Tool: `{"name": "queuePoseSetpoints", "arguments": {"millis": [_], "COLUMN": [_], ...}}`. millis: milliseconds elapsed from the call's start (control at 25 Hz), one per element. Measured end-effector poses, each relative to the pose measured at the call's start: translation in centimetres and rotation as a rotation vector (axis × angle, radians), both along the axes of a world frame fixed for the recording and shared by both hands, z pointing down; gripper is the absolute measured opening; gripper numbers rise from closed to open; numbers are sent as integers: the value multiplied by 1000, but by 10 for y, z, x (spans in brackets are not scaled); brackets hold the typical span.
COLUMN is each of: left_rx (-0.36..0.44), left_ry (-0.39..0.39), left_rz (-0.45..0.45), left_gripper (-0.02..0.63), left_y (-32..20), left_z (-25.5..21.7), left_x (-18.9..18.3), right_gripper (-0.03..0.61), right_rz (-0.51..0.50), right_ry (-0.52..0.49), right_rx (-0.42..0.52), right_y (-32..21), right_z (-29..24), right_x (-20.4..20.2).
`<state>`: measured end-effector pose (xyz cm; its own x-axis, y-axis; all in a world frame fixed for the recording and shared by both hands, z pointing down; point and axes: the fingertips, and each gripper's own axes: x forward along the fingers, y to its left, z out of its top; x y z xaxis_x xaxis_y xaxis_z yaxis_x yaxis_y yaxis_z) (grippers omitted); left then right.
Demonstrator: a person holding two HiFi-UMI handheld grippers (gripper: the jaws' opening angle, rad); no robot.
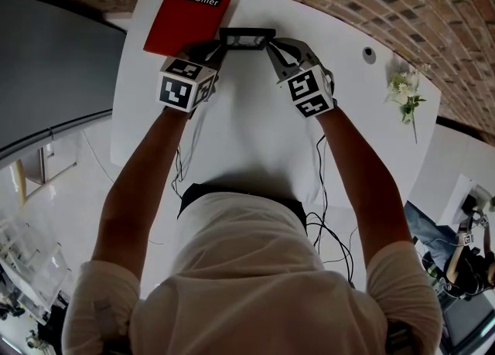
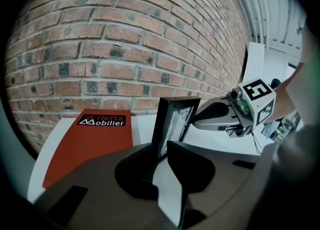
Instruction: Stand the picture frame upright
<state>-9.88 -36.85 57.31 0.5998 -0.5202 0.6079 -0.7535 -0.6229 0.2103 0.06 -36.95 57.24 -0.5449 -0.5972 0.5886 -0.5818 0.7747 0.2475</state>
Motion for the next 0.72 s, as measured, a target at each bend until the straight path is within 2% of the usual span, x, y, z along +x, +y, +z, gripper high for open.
{"name": "queuePoseSetpoints", "arguments": {"millis": [720], "left_rx": [0], "left_ry": [6], "left_rz": [1], "left_gripper": [60], "left_y": [3], "left_z": [2], "left_x": [-1], "right_gripper": [24], "right_rz": [-5], "right_ry": [-18], "right_rx": [14], "right_y": [1], "right_z": [0], "right_x": [-3]}}
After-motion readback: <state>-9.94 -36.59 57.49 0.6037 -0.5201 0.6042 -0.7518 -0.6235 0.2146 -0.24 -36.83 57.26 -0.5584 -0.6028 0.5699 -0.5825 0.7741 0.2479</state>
